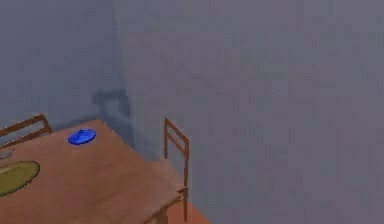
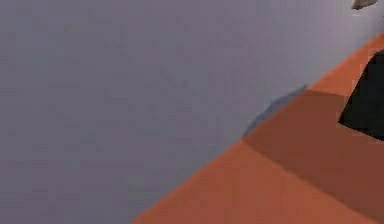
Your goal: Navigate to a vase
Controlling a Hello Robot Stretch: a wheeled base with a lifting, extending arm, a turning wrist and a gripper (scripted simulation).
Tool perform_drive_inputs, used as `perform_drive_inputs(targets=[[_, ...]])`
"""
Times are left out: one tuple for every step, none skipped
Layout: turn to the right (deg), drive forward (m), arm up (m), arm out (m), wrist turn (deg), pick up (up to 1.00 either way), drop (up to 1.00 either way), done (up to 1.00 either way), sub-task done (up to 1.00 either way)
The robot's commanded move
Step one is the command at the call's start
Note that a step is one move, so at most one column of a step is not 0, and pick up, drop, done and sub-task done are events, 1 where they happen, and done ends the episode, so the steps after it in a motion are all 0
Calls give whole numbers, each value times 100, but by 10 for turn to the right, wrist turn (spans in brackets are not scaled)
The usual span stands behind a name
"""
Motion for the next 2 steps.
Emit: perform_drive_inputs(targets=[[-300,0,0,0,0,0,0,0,0],[0,0,0,0,0,0,0,100,0]])
